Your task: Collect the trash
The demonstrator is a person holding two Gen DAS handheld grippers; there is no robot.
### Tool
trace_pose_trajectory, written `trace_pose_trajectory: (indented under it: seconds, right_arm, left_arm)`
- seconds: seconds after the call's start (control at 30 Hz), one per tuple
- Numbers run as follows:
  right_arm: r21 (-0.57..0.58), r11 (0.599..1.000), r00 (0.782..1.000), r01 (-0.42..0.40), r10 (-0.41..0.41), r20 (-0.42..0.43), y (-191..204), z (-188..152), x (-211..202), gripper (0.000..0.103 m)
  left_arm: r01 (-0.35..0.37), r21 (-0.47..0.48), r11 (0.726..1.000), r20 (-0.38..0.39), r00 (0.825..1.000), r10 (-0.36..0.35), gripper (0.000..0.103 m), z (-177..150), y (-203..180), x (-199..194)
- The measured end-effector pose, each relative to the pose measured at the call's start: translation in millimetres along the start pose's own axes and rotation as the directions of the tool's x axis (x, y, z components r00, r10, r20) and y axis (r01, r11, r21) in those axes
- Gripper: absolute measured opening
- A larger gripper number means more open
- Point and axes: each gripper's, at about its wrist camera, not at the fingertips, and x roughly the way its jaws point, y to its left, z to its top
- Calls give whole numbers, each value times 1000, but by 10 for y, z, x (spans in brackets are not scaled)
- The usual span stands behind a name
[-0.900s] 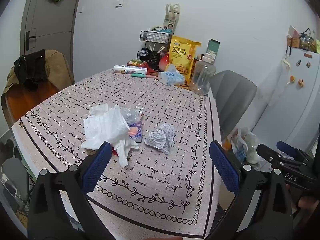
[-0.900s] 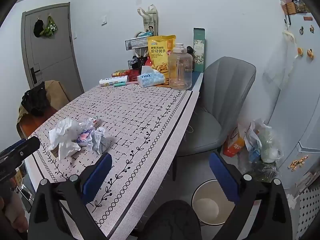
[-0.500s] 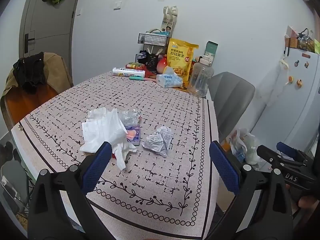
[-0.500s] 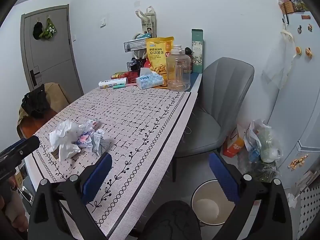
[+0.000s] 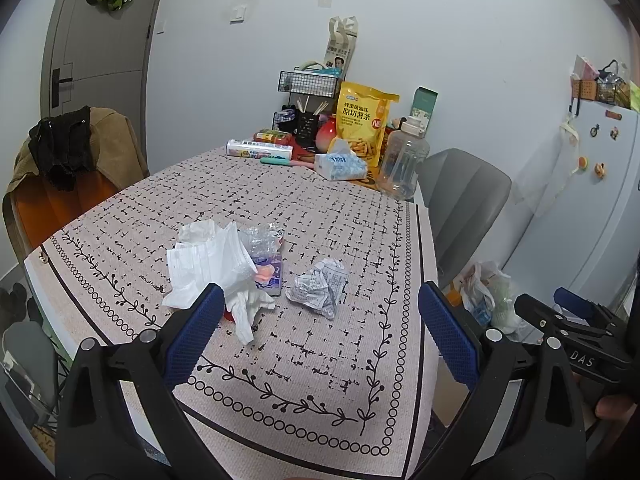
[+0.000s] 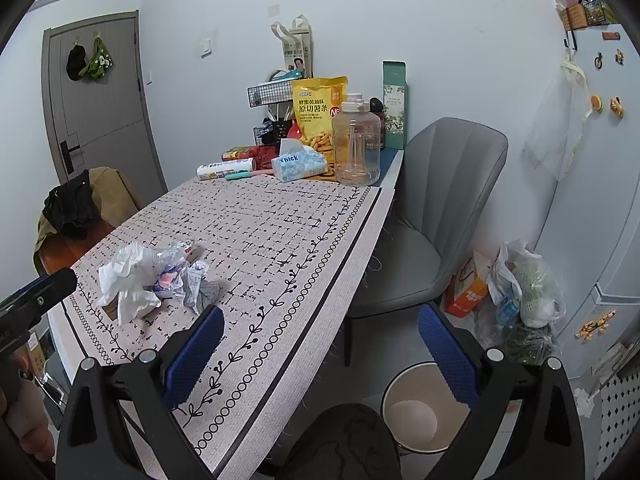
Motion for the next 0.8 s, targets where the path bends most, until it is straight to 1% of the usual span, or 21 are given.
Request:
trace_pose_trajectory:
  seconds: [0.5,0.8]
  right_arm:
    - [-6,1000,1000,-5,5,4,25,-9,-3,95]
    - [-11,1000,1000,-27,27,9,53,-32,20,95]
  left_arm:
    - [-1,-12,1000,4,1000,1,96,2,26,4]
    - [-12,-16,1000,13,1000,12,96,-16,47,-7]
